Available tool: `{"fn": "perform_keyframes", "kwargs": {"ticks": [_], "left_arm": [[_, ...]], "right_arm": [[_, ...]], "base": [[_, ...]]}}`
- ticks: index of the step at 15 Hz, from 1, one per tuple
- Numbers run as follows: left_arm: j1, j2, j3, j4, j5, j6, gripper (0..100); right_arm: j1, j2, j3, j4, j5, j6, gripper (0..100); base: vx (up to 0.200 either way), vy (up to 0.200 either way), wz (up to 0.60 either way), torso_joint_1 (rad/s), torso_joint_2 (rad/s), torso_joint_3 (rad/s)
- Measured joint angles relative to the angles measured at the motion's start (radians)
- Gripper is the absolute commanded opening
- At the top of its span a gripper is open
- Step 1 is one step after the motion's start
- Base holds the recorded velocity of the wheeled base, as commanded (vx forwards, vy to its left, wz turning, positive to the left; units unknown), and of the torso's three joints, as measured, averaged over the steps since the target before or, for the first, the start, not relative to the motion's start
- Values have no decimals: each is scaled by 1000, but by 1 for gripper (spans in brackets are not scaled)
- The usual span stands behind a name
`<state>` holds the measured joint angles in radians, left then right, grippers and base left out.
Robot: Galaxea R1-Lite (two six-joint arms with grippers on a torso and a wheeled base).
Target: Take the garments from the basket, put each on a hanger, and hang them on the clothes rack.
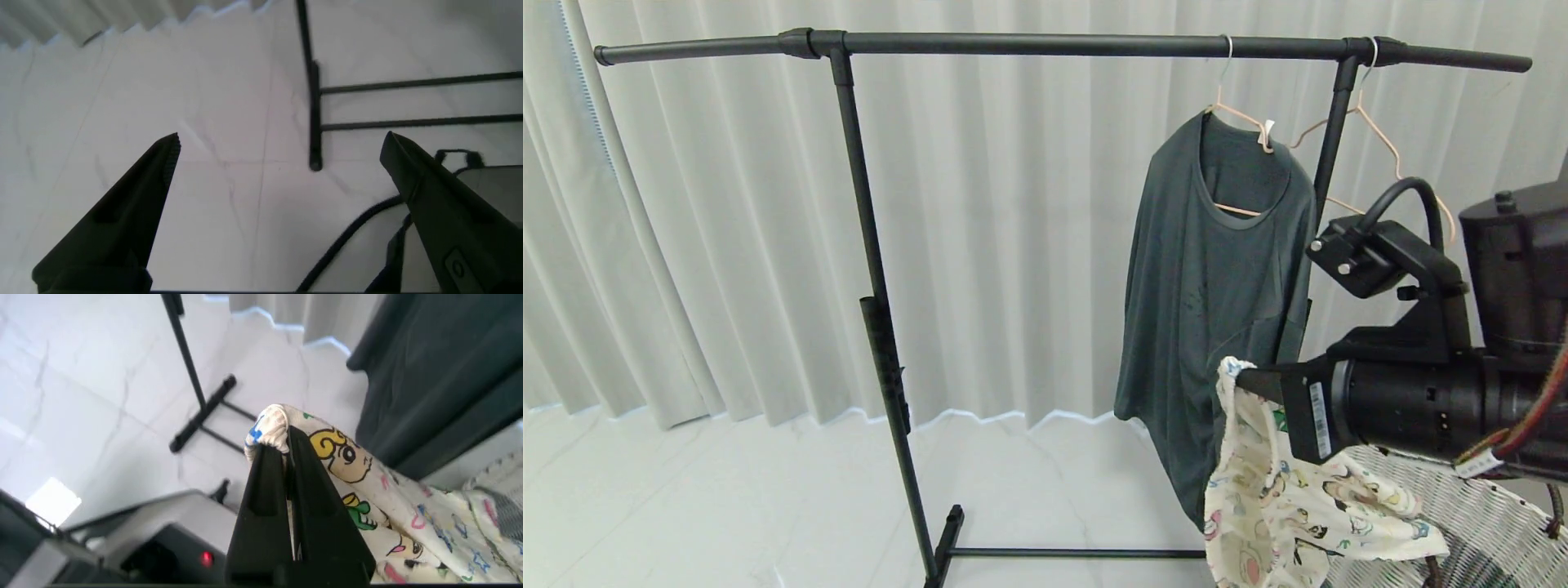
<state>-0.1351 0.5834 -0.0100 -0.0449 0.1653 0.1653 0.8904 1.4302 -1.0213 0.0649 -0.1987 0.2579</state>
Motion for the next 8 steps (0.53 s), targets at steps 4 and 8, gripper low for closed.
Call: {"fn": "perform_keyframes", "kwargs": {"ticks": [4,8], "left_arm": [[-51,-34,-211,-3,-104,2,100],[-193,124,-443,-4,-275,-31,100]], "right_arm": [[20,70,-120,-3,1,-1,0],[52,120,-220,-2,1,-1,0]], "base": [[0,0,0,0,0,0],[0,0,0,0,0,0]]}}
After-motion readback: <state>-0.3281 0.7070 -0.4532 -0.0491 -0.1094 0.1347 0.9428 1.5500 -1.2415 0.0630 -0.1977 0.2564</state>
